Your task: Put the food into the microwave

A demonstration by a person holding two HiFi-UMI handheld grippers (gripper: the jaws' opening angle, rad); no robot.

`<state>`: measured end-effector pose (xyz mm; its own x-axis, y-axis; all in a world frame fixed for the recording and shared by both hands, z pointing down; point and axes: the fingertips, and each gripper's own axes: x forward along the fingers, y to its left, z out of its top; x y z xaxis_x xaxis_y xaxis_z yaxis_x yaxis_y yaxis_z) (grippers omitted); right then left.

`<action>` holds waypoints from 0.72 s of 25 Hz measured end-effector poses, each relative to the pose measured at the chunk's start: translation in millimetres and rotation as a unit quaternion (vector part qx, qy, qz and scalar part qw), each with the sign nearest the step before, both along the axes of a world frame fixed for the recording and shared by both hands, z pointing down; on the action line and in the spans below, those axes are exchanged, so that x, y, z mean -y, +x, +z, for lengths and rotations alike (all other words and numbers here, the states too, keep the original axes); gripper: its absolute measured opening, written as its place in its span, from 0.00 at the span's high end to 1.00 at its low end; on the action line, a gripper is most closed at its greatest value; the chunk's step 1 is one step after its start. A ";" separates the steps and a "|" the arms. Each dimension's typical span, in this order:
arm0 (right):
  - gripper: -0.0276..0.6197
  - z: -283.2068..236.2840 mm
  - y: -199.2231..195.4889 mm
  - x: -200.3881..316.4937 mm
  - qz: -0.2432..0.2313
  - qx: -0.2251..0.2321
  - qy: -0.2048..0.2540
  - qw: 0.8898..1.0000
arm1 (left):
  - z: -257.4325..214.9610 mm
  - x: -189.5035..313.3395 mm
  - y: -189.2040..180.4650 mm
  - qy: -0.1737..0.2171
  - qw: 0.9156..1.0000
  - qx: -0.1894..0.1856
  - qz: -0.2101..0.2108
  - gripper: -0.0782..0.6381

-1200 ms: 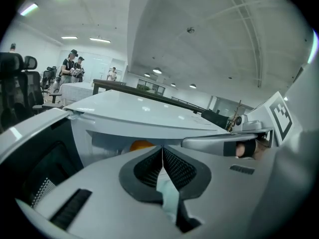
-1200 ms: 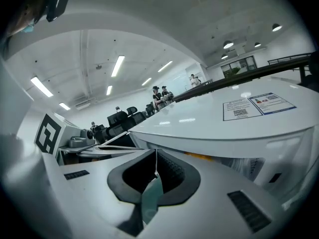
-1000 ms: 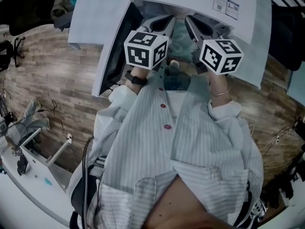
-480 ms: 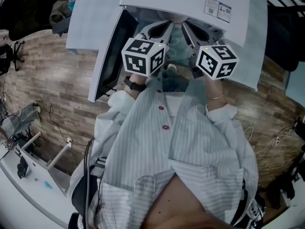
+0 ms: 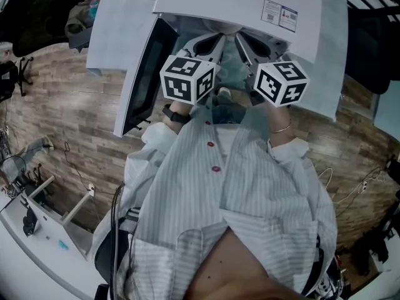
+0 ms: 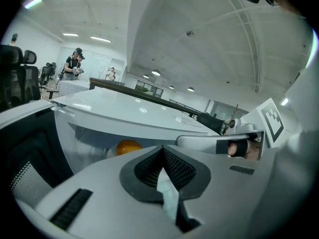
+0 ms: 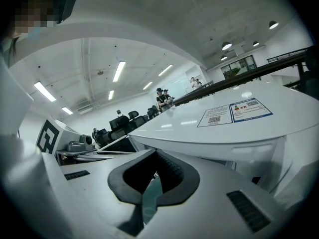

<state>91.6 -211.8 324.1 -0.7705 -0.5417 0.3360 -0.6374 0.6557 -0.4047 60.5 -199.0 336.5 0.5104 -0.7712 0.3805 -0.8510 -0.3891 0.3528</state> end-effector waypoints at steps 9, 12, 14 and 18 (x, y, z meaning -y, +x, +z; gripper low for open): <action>0.91 2.1 -2.3 -2.2 -0.003 -0.004 -0.002 1.000 | 0.4 -0.6 0.2 -0.001 1.000 -0.002 0.003 0.88; 0.91 2.5 -4.0 -3.2 -0.003 -0.006 -0.002 1.000 | 0.8 -0.4 -0.4 -0.002 1.000 -0.004 0.004 0.88; 0.91 2.6 -5.1 -3.9 -0.003 -0.008 -0.002 1.000 | 1.3 -0.3 -1.0 -0.002 1.000 -0.005 0.006 0.88; 0.91 5.1 -5.1 -6.0 0.001 -0.010 -0.005 1.000 | 4.3 -2.0 -2.7 -0.005 1.000 -0.007 0.007 0.88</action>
<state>86.4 -205.9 329.2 -0.7632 -0.5393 0.3559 -0.6460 0.6514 -0.3981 57.8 -197.0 340.7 0.5257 -0.7607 0.3807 -0.8409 -0.3971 0.3677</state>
